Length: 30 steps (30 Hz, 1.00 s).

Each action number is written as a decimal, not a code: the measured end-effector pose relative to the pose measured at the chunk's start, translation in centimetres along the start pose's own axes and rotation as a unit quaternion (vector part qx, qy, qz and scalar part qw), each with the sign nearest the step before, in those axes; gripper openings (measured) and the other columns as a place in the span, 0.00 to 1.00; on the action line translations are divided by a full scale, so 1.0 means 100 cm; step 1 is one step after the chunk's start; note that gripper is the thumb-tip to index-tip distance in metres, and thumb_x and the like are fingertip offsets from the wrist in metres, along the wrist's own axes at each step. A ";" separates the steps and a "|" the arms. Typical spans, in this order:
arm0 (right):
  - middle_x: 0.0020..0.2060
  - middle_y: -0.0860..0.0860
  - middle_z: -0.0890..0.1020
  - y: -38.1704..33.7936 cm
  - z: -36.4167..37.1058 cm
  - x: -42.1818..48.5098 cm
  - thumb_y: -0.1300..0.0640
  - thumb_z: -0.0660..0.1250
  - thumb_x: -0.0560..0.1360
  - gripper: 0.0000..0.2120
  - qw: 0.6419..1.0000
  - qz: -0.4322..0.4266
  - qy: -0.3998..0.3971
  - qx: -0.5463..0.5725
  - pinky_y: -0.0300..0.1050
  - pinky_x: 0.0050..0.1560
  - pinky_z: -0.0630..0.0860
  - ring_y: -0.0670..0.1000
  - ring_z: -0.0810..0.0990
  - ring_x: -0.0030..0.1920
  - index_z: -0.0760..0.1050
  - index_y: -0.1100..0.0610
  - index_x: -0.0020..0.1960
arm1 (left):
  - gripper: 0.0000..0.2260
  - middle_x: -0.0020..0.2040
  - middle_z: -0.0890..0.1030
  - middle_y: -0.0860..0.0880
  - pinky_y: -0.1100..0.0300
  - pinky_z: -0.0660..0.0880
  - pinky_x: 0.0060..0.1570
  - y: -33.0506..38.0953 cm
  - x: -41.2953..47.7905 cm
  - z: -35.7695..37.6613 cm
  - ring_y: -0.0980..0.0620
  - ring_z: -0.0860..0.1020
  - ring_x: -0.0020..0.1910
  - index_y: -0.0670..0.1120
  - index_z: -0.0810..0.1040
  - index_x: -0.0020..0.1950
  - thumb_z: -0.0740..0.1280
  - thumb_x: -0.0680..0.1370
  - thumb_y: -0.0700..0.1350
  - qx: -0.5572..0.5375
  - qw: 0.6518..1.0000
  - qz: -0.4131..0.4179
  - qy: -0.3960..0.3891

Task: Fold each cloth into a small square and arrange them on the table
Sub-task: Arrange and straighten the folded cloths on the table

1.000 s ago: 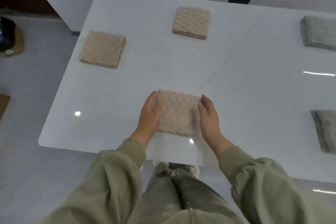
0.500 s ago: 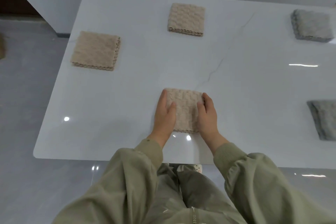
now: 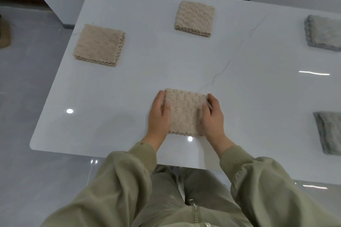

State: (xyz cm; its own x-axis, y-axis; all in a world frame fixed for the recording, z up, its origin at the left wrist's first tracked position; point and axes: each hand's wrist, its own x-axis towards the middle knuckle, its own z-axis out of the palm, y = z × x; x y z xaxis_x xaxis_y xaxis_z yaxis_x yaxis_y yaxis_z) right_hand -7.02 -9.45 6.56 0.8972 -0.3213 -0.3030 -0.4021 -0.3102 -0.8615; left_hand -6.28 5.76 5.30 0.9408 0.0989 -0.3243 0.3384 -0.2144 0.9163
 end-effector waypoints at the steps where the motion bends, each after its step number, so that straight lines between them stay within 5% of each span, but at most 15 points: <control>1: 0.71 0.50 0.67 0.001 -0.005 0.003 0.56 0.57 0.80 0.23 1.000 -0.010 -0.009 -0.010 0.39 0.67 0.62 0.48 0.65 0.70 0.60 0.56 0.74 | 0.21 0.75 0.62 0.53 0.63 0.57 0.70 -0.001 -0.002 -0.002 0.57 0.60 0.73 0.48 0.58 0.76 0.54 0.82 0.46 0.003 1.000 -0.003 0.025; 7: 0.70 0.47 0.68 -0.011 -0.030 0.048 0.57 0.56 0.80 0.20 0.984 -0.092 -0.130 -0.082 0.41 0.70 0.59 0.46 0.65 0.70 0.63 0.53 0.72 | 0.20 0.73 0.63 0.53 0.67 0.56 0.71 -0.011 -0.020 0.012 0.59 0.60 0.72 0.47 0.60 0.75 0.54 0.82 0.41 -0.073 0.973 -0.025 0.220; 10: 0.68 0.46 0.70 -0.023 -0.033 0.074 0.56 0.56 0.81 0.18 0.961 -0.121 -0.221 -0.117 0.38 0.67 0.61 0.45 0.67 0.68 0.66 0.53 0.70 | 0.20 0.74 0.61 0.52 0.75 0.54 0.68 -0.014 -0.028 0.035 0.61 0.58 0.71 0.46 0.58 0.75 0.53 0.82 0.41 -0.130 0.933 -0.039 0.333; 14: 0.67 0.46 0.72 -0.036 -0.014 0.098 0.54 0.56 0.81 0.18 0.913 -0.164 -0.343 -0.147 0.37 0.66 0.62 0.44 0.68 0.66 0.68 0.54 0.69 | 0.24 0.75 0.56 0.55 0.69 0.52 0.72 -0.014 -0.040 0.072 0.63 0.55 0.73 0.47 0.53 0.77 0.52 0.81 0.46 -0.201 0.876 -0.053 0.435; 17: 0.66 0.45 0.72 -0.042 0.003 0.106 0.54 0.56 0.81 0.17 0.877 -0.192 -0.408 -0.168 0.29 0.62 0.62 0.42 0.69 0.65 0.69 0.54 0.69 | 0.25 0.76 0.54 0.54 0.73 0.52 0.69 -0.010 -0.045 0.098 0.63 0.54 0.73 0.48 0.51 0.77 0.51 0.80 0.48 -0.219 0.848 -0.052 0.480; 19: 0.65 0.44 0.73 -0.043 0.010 0.109 0.55 0.56 0.81 0.17 0.864 -0.199 -0.433 -0.164 0.24 0.57 0.63 0.40 0.69 0.63 0.70 0.54 0.68 | 0.27 0.76 0.54 0.54 0.68 0.53 0.72 -0.009 -0.043 0.114 0.61 0.54 0.74 0.48 0.50 0.77 0.52 0.79 0.51 -0.232 0.836 -0.048 0.495; 23: 0.64 0.44 0.75 -0.040 0.017 0.109 0.56 0.57 0.81 0.16 0.848 -0.206 -0.462 -0.157 0.24 0.58 0.64 0.40 0.70 0.63 0.73 0.54 0.66 | 0.30 0.76 0.54 0.53 0.55 0.55 0.74 -0.004 -0.033 0.136 0.59 0.54 0.74 0.48 0.49 0.77 0.52 0.77 0.54 -0.256 0.822 -0.039 0.507; 30: 0.64 0.46 0.76 -0.033 0.022 0.100 0.57 0.57 0.80 0.16 0.849 -0.227 -0.456 -0.141 0.23 0.58 0.65 0.38 0.72 0.61 0.73 0.55 0.66 | 0.30 0.76 0.52 0.53 0.56 0.52 0.75 0.004 -0.021 0.143 0.59 0.51 0.75 0.45 0.49 0.77 0.51 0.76 0.52 -0.247 0.810 -0.035 0.531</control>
State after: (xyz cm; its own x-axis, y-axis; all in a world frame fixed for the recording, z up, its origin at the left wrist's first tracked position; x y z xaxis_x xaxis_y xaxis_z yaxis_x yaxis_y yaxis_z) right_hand 3.68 -9.65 5.51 0.6886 0.6748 -0.2653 0.1113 -0.4599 -0.8810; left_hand -7.80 -8.41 3.01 0.2834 0.9299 -0.2346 0.0942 0.2165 0.9717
